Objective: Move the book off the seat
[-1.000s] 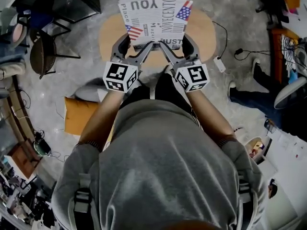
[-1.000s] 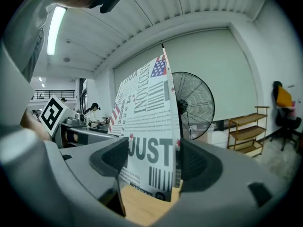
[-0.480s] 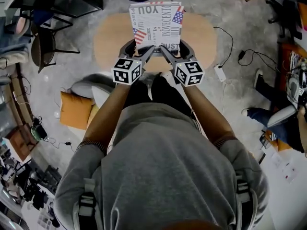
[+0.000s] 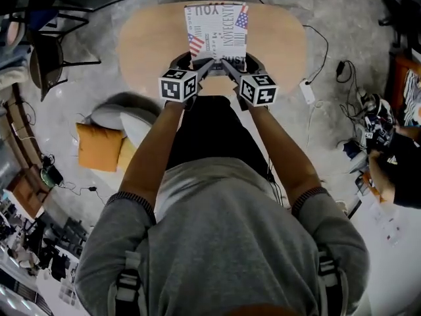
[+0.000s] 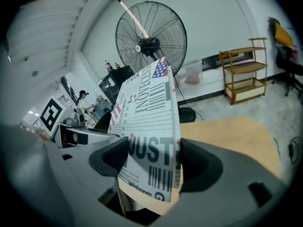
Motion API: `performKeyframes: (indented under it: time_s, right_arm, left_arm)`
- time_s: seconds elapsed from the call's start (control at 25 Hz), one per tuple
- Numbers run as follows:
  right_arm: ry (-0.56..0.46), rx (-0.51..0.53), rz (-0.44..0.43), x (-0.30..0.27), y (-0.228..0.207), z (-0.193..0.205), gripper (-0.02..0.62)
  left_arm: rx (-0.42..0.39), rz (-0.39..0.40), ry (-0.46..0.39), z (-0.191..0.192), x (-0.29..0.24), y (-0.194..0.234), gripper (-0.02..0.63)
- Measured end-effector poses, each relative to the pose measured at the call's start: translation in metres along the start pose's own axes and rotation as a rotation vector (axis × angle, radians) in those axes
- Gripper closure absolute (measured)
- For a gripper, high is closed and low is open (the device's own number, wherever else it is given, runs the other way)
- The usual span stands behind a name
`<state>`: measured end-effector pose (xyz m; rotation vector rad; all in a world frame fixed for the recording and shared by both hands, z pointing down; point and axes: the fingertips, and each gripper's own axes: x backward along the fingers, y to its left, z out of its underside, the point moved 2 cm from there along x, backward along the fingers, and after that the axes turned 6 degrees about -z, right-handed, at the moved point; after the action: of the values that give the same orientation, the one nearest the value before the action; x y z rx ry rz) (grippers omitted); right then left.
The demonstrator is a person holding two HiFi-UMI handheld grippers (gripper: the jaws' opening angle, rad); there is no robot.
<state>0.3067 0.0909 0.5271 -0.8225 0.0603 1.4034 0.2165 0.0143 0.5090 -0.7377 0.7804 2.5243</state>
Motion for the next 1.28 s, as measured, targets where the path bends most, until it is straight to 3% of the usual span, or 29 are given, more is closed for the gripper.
performKeyframes:
  time_s: [0.72,1.04,1.28]
  right_arm:
    - [0.178,-0.218,0.088,-0.11,-0.079,0.133,0.247]
    - [0.213,-0.263,0.104,-0.132,-0.104,0.153,0.244]
    - [0.262,-0.224,0.128,-0.145,-0.109,0.155,0.208]
  left_arm:
    - [0.137,0.028,0.23,0.134,-0.117,0.1,0.276]
    - [0.179,0.031,0.284,0.154,-0.15,0.117,0.275]
    - [0.15,-0.047,0.295,0.154,-0.162,0.128,0.272]
